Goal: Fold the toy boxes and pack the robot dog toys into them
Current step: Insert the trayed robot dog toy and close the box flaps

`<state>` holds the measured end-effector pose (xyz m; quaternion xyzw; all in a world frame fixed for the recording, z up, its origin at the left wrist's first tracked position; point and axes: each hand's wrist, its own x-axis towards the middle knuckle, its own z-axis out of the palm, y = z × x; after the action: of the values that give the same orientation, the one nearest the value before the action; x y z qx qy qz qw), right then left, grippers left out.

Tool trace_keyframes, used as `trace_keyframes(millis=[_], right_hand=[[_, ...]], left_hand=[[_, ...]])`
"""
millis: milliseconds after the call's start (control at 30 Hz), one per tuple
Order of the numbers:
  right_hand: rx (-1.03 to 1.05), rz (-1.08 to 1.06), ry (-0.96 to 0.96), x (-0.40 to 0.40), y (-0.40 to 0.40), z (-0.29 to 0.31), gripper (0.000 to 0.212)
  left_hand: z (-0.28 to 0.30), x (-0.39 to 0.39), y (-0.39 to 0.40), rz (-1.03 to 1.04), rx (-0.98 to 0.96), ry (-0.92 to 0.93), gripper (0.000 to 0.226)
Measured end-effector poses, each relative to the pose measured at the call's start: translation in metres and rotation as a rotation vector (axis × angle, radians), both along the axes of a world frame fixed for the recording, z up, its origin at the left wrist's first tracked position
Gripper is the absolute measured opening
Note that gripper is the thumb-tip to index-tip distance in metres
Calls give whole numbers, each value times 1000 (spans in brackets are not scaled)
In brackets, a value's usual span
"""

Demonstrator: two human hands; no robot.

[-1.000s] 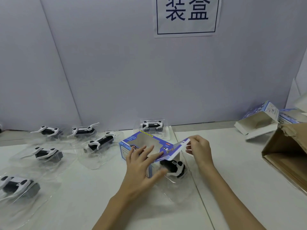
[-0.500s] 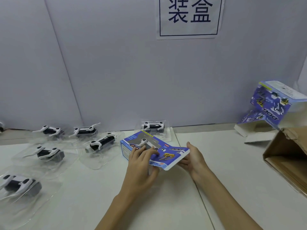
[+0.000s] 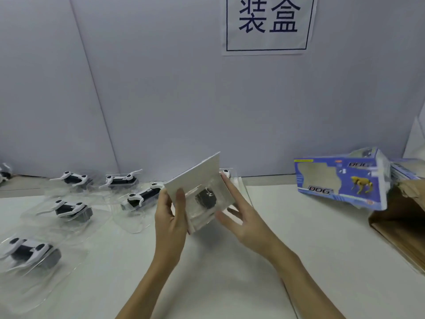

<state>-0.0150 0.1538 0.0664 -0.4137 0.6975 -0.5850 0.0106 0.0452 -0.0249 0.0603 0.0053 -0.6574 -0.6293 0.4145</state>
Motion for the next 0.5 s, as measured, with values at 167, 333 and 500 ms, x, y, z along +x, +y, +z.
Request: trace_keyframes(millis=[167, 333, 500], right_hand=[[-130, -330, 92, 0, -7, -3, 61], [-227, -605, 139, -3, 5, 4, 65], [-240, -391, 140, 8, 5, 11, 68]], left_hand=[[0, 5, -5, -125, -196, 115, 74], [-7, 2, 0, -32, -572, 166, 81], [-3, 10, 5, -232, -255, 76, 63]])
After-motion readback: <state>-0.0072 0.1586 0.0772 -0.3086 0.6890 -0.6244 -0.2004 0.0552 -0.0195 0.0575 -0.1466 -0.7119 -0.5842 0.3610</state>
